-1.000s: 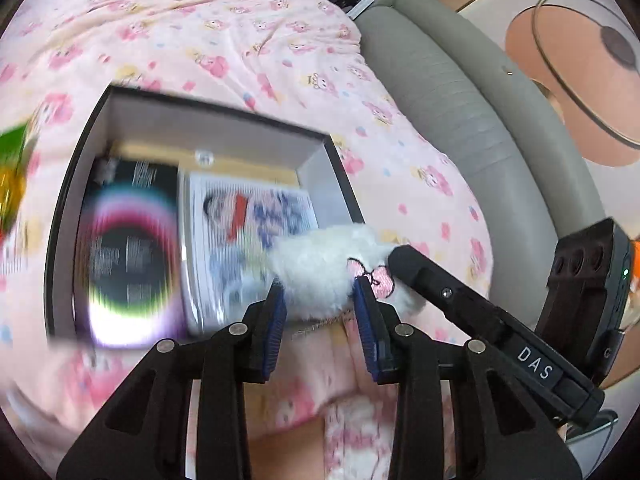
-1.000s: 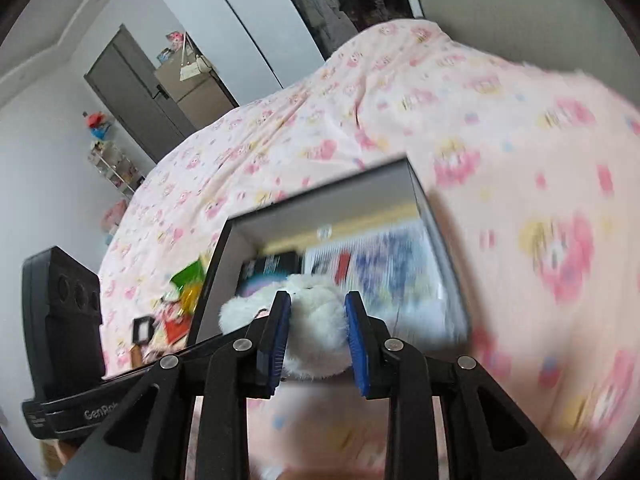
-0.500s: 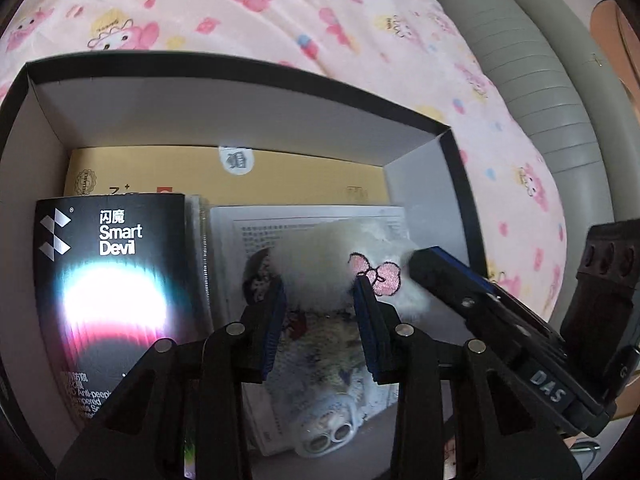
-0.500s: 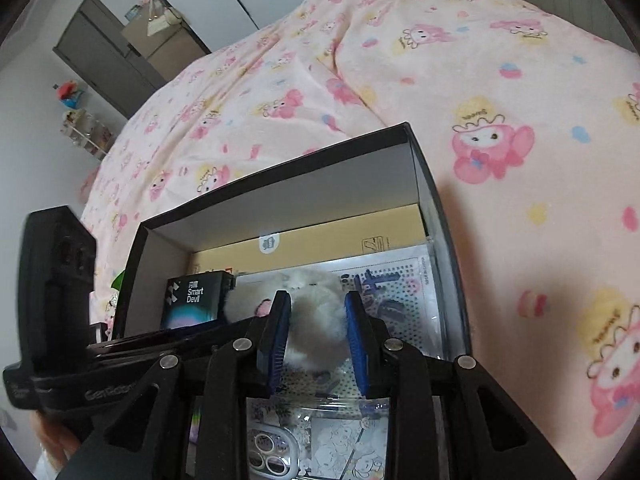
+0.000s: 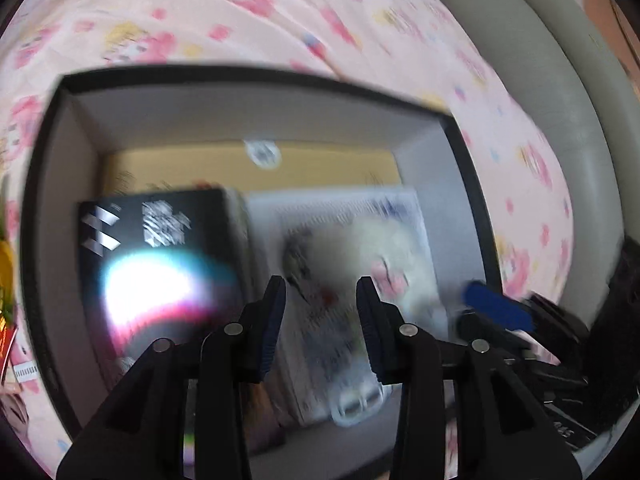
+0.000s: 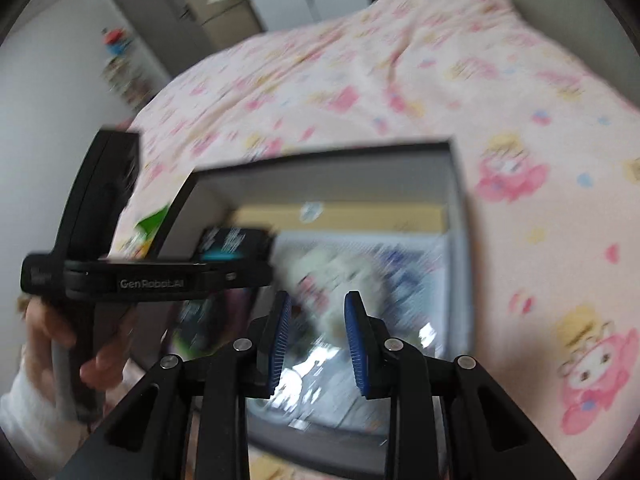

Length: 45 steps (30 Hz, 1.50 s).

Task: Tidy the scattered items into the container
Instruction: 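Lower the plush keychain into the box onto the sticker sheet, then open the right gripper to release the plush inside the box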

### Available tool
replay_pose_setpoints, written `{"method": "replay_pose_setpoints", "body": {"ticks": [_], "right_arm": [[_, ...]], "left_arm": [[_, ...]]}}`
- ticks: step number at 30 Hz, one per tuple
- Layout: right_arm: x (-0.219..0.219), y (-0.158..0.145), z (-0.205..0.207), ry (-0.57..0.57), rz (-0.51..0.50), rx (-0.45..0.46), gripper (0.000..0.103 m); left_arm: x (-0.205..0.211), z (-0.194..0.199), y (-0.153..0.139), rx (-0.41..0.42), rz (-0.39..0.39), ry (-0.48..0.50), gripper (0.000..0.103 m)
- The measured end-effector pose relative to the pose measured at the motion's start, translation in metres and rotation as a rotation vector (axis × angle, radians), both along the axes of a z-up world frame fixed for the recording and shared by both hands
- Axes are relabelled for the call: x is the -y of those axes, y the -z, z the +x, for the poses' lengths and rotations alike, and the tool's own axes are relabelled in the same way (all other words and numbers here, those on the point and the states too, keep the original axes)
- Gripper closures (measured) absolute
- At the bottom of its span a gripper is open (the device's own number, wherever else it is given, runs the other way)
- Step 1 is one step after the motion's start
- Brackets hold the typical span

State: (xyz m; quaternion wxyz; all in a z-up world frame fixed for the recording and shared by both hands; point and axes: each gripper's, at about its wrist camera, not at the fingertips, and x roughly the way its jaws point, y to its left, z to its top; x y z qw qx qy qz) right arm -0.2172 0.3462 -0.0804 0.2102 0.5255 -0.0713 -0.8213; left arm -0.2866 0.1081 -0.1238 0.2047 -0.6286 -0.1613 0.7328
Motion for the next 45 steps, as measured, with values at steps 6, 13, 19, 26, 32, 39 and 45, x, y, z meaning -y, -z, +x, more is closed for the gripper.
{"method": "replay_pose_setpoints", "body": {"ticks": [6,13,19,26,32,39,45], "right_arm": [[0.01,0.044,-0.014,0.012,0.047,0.169,0.079],[0.015,0.049,-0.058,0.069,0.173,0.178,0.079],[0.016,0.054,-0.078,0.137,0.187,0.144,0.079],[-0.01,0.04,-0.07,0.217,0.006,0.11,0.079],[-0.019,0.02,-0.054,0.26,-0.003,0.007,0.079],[-0.042,-0.003,-0.059,0.379,0.027,-0.105,0.079],[-0.05,0.019,-0.065,0.399,0.044,-0.035,0.078]], "left_arm": [[-0.022,-0.007,0.018,0.021,-0.048,0.061,0.067],[-0.015,-0.022,0.014,-0.021,-0.023,0.024,0.066],[-0.008,-0.029,0.024,-0.008,-0.022,0.005,0.065],[-0.032,-0.048,0.018,-0.065,-0.168,0.049,0.065],[-0.026,-0.062,0.011,-0.095,-0.123,-0.02,0.063],[-0.015,-0.078,0.027,-0.055,-0.085,-0.131,0.063],[-0.055,-0.093,0.039,-0.007,-0.056,-0.052,0.063]]}}
